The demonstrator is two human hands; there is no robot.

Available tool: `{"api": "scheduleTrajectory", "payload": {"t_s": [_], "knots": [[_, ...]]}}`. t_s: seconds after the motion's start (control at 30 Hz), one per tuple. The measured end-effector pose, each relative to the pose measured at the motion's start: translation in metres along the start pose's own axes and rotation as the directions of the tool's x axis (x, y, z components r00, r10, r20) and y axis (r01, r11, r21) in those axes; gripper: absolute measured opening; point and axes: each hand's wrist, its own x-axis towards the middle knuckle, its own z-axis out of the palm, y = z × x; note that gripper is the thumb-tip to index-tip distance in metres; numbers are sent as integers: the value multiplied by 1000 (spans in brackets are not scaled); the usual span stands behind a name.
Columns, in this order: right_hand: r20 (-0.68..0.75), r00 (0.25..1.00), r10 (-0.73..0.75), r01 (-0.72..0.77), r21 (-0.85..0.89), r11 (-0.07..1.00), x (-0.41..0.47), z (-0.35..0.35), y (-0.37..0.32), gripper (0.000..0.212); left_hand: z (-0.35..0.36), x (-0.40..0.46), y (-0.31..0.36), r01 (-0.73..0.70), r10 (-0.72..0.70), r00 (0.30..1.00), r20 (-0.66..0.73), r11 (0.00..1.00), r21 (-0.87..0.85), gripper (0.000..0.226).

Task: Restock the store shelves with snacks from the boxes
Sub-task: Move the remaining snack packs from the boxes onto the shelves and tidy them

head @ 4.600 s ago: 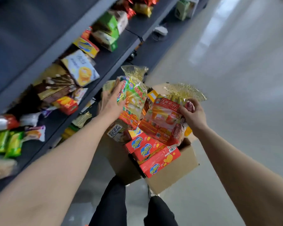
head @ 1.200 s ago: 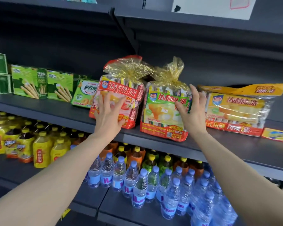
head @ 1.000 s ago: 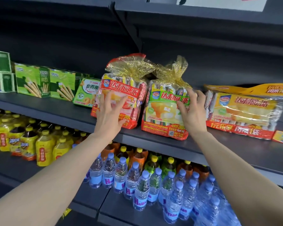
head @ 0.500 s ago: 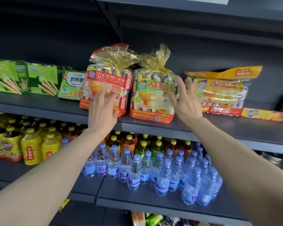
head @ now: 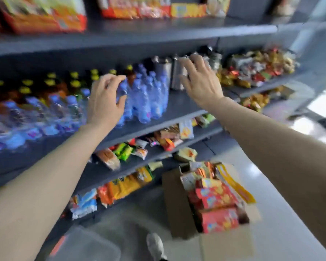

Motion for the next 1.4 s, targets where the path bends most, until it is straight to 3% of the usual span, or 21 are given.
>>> {"api": "scheduleTrajectory", "payload": {"t_s": [0.13,0.33,0.43,0.57,0.67,0.87,1.03,1.17,1.4], "knots": [[104,985,136,-129,-72,989,-101,11,63,47,75,-35,45,-7,25,987,160,994,-110,49],[194,889,416,-404,-100,909,-238,49,140,44,185,-80,99,-54,126,913,388,980,-190,44],[292,775,560,-543,-147,827,-292,71,168,45,237,-98,121,-35,140,852,505,977,-211,43],[414,641,647,-651,-154,743,-350,106,206,48,306,-118,138,-1,142,739,658,978,-210,42],[486,475,733,-755,-202,623,-387,132,230,49,351,-135,146,11,132,653,746,983,-183,42],[561,239,793,-849,-275,451,-445,192,251,54,433,-173,151,32,107,477,872,990,-139,46],[632,100,769,-879,-306,365,-495,237,246,68,499,-205,148,8,131,334,933,990,-142,50],[634,31,773,-863,-374,341,-533,270,237,77,563,-228,149,-46,179,247,952,984,-173,55],[697,93,711,-774,-398,492,-559,319,247,81,649,-252,150,-207,261,102,960,949,-237,65]]}}
